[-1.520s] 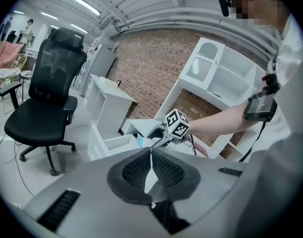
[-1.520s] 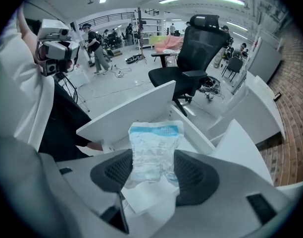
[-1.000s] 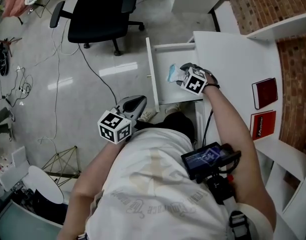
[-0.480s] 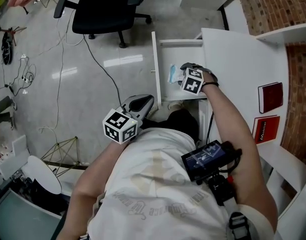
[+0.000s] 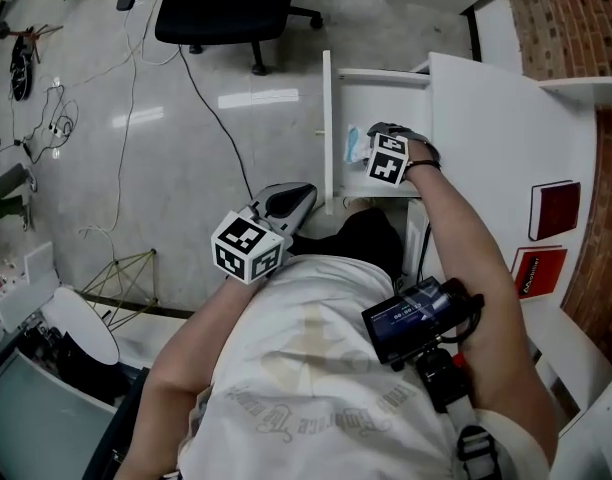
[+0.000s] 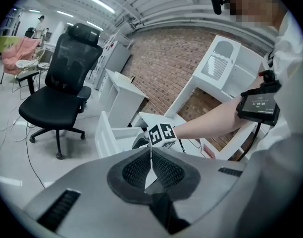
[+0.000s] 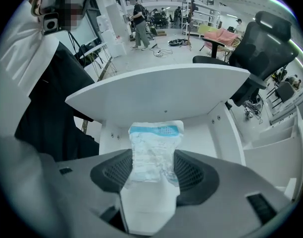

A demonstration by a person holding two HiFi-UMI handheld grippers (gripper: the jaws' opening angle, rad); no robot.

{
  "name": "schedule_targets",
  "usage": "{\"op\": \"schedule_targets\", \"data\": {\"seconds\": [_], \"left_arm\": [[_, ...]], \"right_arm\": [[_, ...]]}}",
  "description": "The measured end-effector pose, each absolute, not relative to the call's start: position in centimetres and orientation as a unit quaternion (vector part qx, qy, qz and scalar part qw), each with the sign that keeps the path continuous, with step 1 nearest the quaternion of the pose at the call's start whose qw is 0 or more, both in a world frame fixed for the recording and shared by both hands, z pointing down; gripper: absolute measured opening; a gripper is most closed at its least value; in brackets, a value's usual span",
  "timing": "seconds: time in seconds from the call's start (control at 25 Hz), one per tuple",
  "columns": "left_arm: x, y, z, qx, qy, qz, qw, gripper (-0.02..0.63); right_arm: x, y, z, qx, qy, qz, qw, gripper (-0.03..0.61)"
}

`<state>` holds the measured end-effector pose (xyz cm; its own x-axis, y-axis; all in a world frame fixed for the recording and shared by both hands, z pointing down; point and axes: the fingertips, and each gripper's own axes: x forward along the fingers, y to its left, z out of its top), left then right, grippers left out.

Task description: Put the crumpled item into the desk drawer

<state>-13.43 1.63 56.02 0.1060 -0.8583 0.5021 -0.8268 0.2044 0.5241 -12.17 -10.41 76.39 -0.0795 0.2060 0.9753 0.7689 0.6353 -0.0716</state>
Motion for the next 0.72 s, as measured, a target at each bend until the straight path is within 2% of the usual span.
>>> {"op": "schedule_targets", "data": {"seconds": [0.72], "left_arm": [[-14.8, 1.0, 59.2, 0.598, -0.682, -0.05, 0.417, 0.028]], "right_arm": [[-13.7, -10.5, 82.4, -0.362, -0.657, -0.282, 0.599, 0.279]]}}
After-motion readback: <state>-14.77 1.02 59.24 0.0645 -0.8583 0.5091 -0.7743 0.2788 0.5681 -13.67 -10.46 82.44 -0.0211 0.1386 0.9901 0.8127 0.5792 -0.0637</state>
